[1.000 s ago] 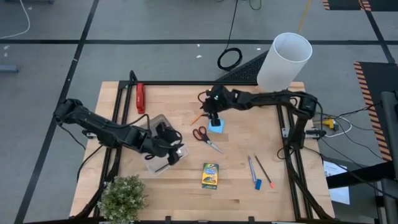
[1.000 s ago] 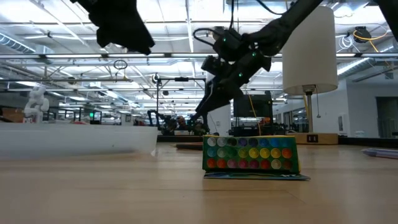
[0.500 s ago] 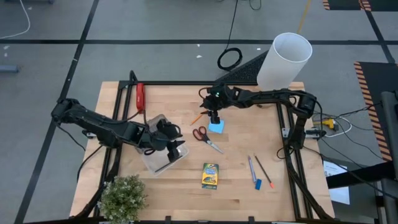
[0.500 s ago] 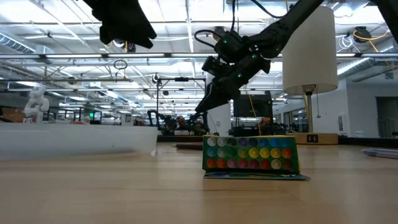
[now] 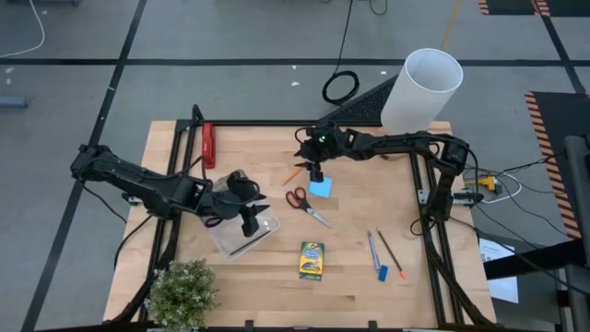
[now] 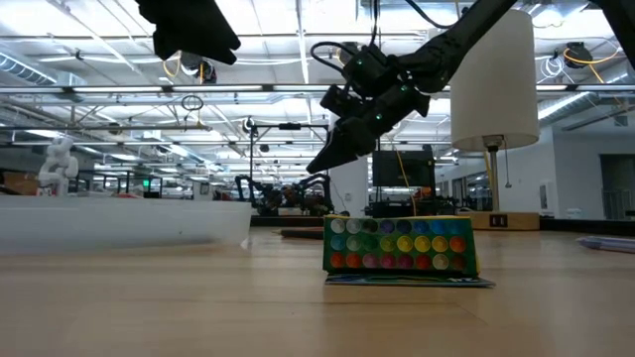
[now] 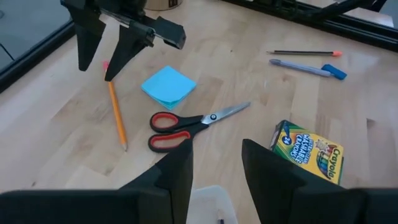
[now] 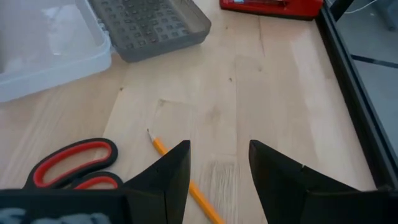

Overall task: Pack school essentials
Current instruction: Put the yellow pencil into the supply box

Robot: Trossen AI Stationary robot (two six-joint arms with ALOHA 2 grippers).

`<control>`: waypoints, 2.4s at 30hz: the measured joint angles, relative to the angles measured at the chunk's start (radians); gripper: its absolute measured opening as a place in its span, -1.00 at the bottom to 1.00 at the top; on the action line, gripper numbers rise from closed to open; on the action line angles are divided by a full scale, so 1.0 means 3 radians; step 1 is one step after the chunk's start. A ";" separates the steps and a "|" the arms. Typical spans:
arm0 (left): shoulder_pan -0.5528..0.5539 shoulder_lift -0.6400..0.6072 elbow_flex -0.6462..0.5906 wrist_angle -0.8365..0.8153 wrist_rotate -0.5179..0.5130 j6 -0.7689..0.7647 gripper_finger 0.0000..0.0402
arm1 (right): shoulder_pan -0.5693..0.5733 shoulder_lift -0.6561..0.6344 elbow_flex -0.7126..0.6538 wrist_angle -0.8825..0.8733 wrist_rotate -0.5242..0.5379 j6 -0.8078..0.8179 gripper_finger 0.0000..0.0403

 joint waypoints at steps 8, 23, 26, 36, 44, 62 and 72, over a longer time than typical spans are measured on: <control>0.0027 0.0000 0.0000 0.0039 -0.0045 -0.0020 -0.30 | 0.0001 0.0000 0.0000 -0.0327 -0.0181 -0.0210 -0.23; 0.0322 0.0000 0.0000 0.0224 0.0012 0.0326 -0.30 | -0.0040 0.0071 0.0000 -0.0610 -0.0188 -0.0304 -0.19; 0.0330 0.0000 0.0000 0.0256 0.0023 0.0368 -0.30 | -0.0027 0.0236 -0.0003 -0.0546 -0.0199 -0.0268 -0.13; 0.0329 0.0002 0.0000 0.0226 0.0033 0.0455 -0.30 | -0.0118 0.0493 -0.0005 -0.0407 -0.0276 -0.0307 -0.15; 0.0316 0.0003 0.0000 0.0222 0.0039 0.0425 -0.30 | -0.0132 0.0518 -0.0001 -0.0371 -0.0277 -0.0443 -0.20; 0.0170 0.0003 0.0000 0.0228 0.0038 0.0427 -0.30 | -0.0308 0.0587 0.0038 -0.0088 -0.0363 -0.0528 -0.21; 0.0112 0.0003 0.0000 0.0239 0.0038 0.0431 -0.30 | -0.0375 0.0599 0.0038 -0.0335 -0.0335 -0.0596 -0.28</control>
